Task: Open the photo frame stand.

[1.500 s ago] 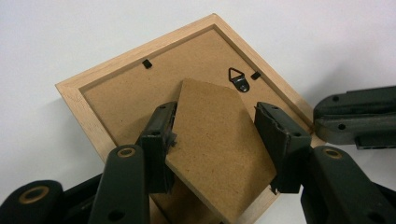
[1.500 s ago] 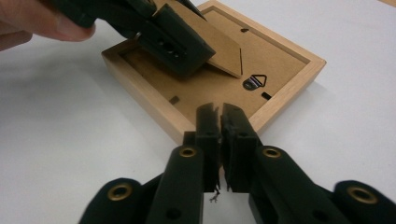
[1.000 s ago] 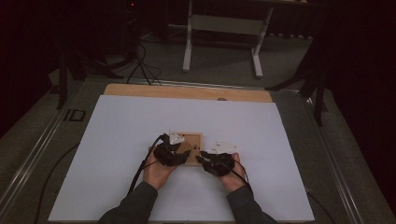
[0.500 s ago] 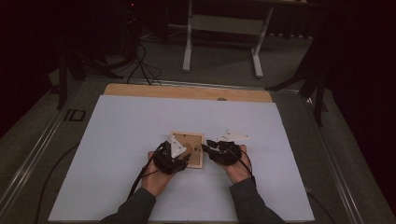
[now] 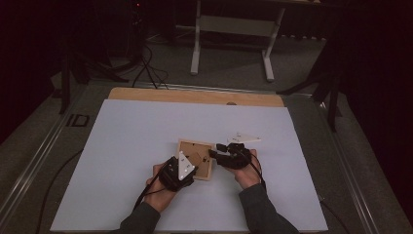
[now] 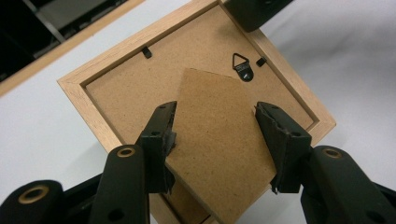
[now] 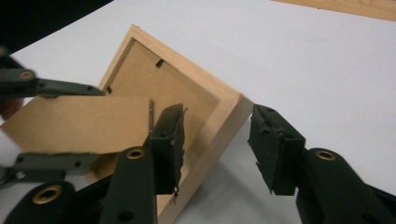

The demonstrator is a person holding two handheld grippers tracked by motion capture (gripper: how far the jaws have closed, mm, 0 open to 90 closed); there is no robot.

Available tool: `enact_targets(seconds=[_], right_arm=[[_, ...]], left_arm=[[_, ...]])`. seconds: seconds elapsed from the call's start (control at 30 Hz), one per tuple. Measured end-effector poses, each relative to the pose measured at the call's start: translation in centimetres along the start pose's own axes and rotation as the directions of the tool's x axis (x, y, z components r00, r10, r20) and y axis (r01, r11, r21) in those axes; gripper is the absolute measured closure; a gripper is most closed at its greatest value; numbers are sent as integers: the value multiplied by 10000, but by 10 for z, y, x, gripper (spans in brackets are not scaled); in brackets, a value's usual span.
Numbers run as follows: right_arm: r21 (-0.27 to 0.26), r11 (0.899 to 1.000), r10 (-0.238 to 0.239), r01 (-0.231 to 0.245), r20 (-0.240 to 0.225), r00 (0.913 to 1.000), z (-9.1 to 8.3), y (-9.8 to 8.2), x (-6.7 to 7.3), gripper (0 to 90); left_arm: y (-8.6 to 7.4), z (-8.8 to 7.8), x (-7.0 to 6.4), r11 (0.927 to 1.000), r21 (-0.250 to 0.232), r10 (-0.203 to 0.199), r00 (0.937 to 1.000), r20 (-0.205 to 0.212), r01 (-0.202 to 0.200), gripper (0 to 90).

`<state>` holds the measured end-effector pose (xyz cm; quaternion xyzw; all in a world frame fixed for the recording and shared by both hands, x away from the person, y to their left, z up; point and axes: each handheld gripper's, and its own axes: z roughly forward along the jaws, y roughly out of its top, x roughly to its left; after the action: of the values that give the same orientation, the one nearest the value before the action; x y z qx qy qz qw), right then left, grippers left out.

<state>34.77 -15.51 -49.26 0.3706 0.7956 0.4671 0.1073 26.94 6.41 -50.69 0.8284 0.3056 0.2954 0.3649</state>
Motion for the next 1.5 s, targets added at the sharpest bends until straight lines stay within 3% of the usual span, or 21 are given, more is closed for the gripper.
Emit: enact_targets(seconds=[0.1,0.27,0.43,0.53,0.7,0.77,0.9,1.13,1.27,1.47,1.5], right_arm=[[76,10000,52,-52,-21,10000,2,0,0,503],[183,9994,299,-291,-459,9985,5,-1,-2,468],[473,9956,859,-805,-1241,9886,11,-3,-4,427],[549,9946,953,-884,-1388,9857,13,-3,-4,430],[558,9941,1006,-934,-1458,9842,13,-4,-3,449],[559,9945,963,-890,-1453,9847,13,-4,-3,451],[503,9959,815,-750,-1430,9864,12,-3,-2,453],[455,9975,591,-532,-1390,9885,10,-3,1,455],[415,9983,455,-402,-1363,9896,10,-2,2,456],[354,9990,323,-277,-1369,9901,9,-2,3,465],[327,9991,298,-256,-1373,9901,8,-1,4,469]], left_arm=[[-3,-3,-4,9994,-210,256,9996,-82,-258,513],[-6,-7,-6,9978,-419,515,9986,-140,-520,513],[-9,-10,-7,9959,-608,669,9977,-100,-674,513],[-11,-10,-5,9955,-674,670,9978,-18,-670,512],[-13,-9,1,9983,-457,376,9984,424,-357,508],[-12,-9,3,9984,-362,447,9975,543,-428,503],[-10,-9,7,9997,-246,116,9940,1090,-90,475],[-8,-9,15,9982,152,-594,9818,1805,576,466],[-9,-7,20,9936,397,-1116,9693,2190,1055,465],[-9,-6,26,9826,638,-1851,9455,2680,1743,477],[-9,-6,27,9818,657,-1892,9443,2692,1780,483]])
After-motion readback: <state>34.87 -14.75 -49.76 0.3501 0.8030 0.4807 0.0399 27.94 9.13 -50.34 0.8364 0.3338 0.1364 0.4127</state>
